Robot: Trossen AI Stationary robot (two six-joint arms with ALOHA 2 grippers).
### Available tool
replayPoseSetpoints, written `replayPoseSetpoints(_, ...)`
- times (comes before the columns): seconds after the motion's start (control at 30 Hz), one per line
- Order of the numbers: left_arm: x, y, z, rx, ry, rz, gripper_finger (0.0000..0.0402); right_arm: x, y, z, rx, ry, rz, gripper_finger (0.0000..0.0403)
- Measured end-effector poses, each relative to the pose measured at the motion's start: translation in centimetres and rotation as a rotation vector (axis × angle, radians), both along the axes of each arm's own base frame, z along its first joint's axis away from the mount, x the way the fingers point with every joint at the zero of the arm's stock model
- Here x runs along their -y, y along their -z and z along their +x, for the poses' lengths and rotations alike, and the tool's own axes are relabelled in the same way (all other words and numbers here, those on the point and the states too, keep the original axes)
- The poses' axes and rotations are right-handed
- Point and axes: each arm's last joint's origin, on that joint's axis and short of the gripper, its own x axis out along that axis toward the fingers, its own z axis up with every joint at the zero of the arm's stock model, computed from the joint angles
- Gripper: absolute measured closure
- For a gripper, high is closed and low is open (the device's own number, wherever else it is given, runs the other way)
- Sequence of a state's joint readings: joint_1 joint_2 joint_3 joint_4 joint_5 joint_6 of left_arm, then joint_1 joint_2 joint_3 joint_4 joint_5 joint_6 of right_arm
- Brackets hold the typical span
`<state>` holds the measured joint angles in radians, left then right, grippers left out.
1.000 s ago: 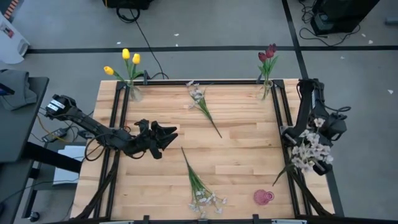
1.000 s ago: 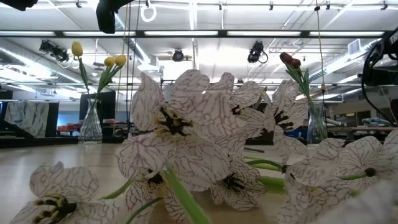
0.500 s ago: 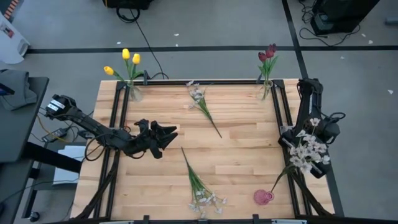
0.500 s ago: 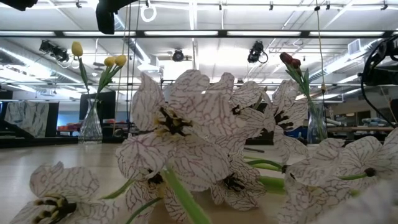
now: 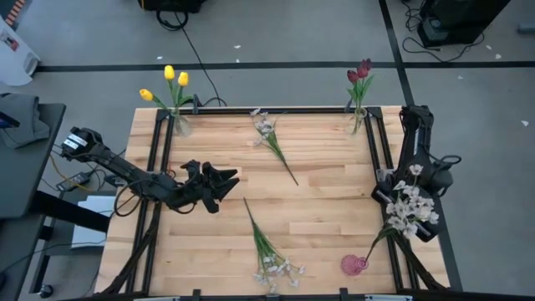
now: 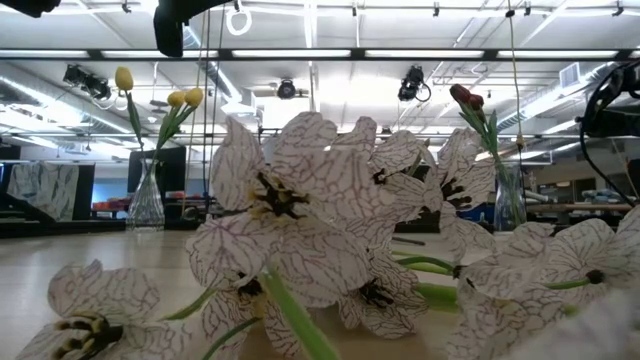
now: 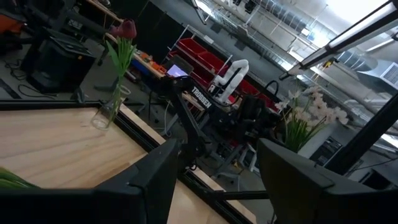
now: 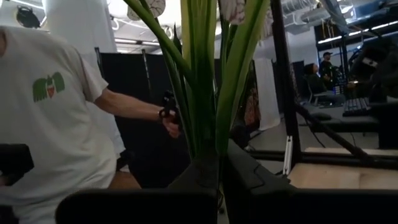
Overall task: Sort flowers into vase by color
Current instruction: Put the top left white flowers into the purple vase
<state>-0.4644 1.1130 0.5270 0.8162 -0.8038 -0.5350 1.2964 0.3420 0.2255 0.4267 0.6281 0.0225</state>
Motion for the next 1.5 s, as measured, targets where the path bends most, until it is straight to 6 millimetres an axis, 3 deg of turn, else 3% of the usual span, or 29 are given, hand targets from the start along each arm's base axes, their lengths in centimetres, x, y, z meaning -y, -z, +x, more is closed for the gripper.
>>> replayPoseSetpoints(0.6,-0.1,0.0,0.0,-0.003,-0.023,-0.005,0.0178,-1.6,2.3,0.4,-0.099,-0.059,-0.094,0.0378)
replayPoseSetpoints(1.17,-0.1,0.0,-0.1,-0.007,-0.052,-0.006,0.0178,-3.0,3.7,0.8,-0.247,-0.103,-0.077,0.0189)
replayPoseSetpoints(1.5,-0.2,0.0,-0.1,-0.007,-0.065,-0.012,0.0178,-2.7,3.4,0.3,-0.284,-0.167,-0.015,0.0116)
